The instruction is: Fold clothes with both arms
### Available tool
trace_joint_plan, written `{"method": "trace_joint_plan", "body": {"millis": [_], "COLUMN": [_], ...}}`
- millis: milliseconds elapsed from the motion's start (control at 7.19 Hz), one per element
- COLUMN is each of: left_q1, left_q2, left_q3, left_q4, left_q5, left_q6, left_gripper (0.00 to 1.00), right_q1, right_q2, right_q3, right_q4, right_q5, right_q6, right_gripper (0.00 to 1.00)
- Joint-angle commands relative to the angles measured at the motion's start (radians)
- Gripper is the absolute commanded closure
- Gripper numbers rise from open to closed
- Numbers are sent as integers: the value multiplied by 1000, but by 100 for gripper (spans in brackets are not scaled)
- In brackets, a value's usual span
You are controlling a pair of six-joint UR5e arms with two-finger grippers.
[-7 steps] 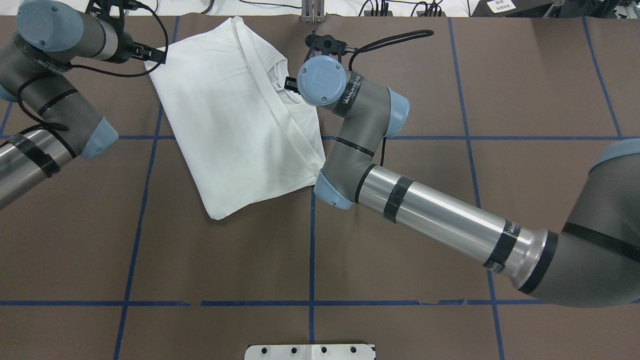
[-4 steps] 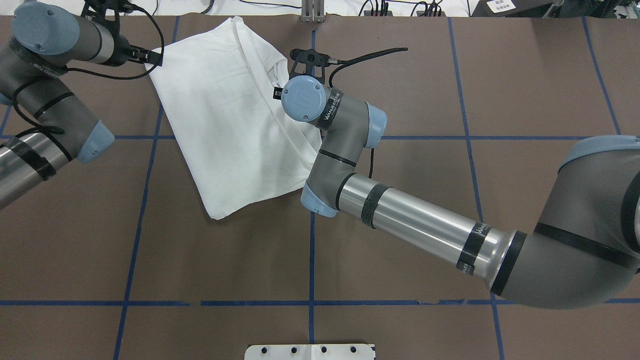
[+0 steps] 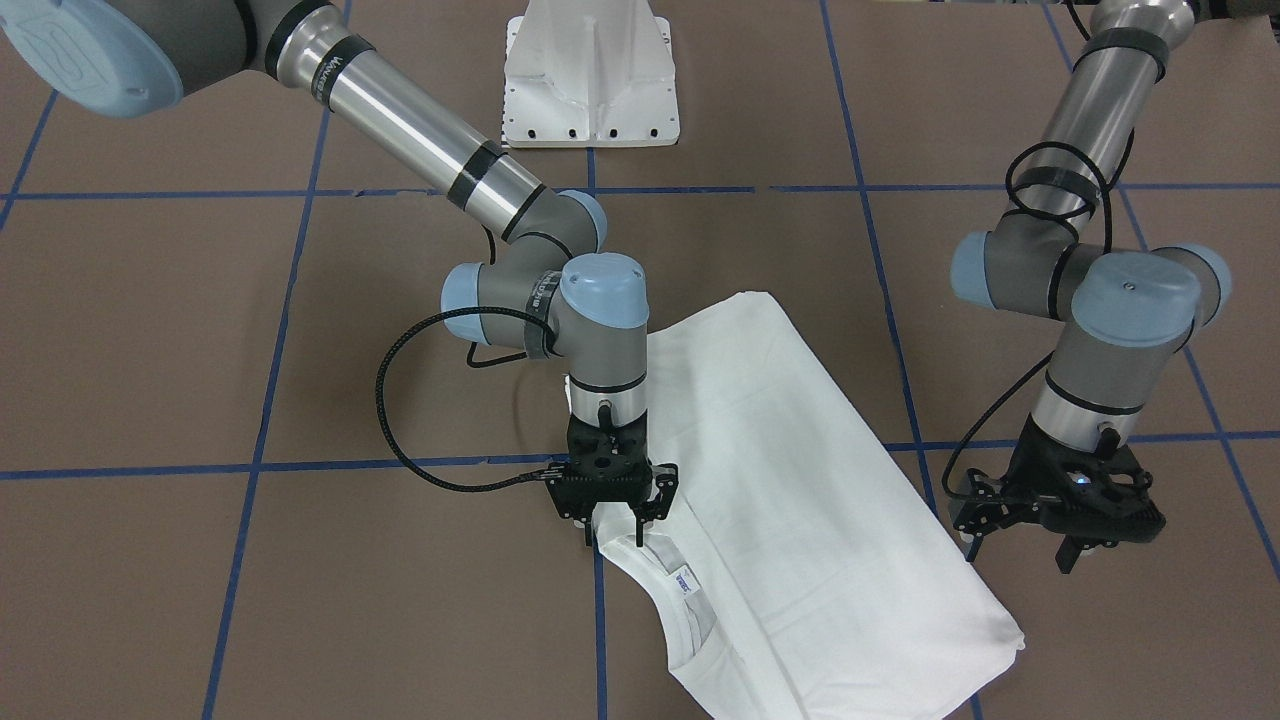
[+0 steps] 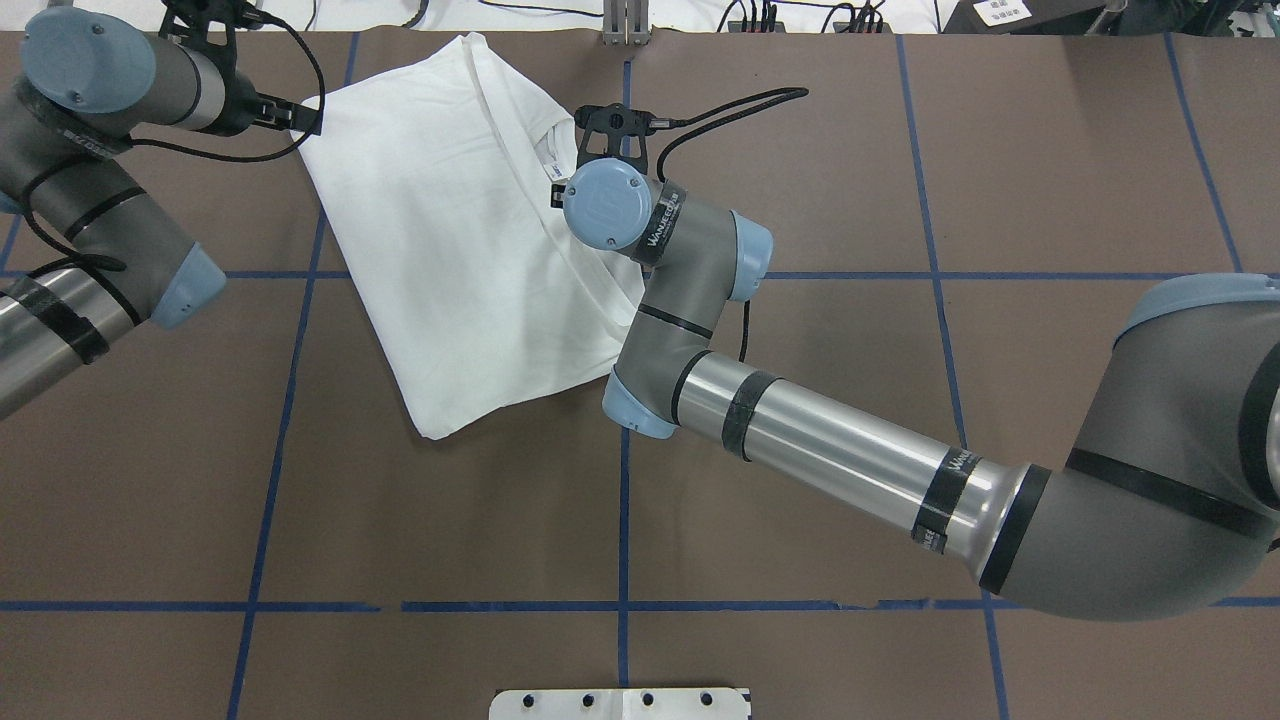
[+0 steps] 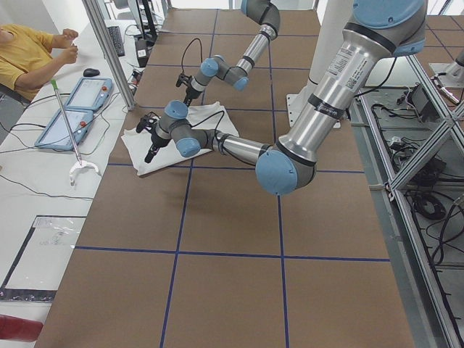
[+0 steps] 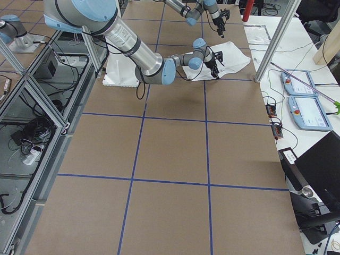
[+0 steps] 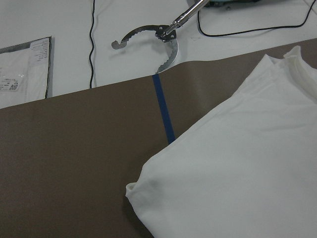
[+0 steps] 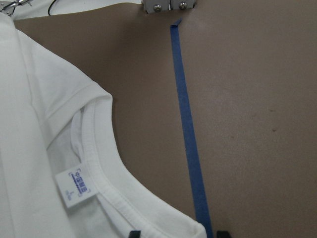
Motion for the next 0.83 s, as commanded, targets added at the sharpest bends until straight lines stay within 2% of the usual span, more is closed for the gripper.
{"method": "trace_joint_plan", "body": {"millis": [0,278,417,556,695], "left_q1": [1,1,1,2,2], "left_q2": [1,1,1,1,1], "left_q3": [0,0,-1,-1,-1], "left_q4": [-10,-10,-10,-16,-17], "left_q5": [0,0,-1,-2,-2], "left_q6": [0,0,0,0,0], "left_gripper": [0,0,0,0,0], "right_q1": [0,3,6,3,-22], "right_q2": [-5,-2,-8,-99,-267], "right_q3": [0,26,108,297,523], "right_q4": [-7,-50,-138,-230,-264], "right_q5": [0,0,1,7,4], "right_q6": [-19,-66,-65,-66,-63], "right_gripper": [100,100,100,100,100]}}
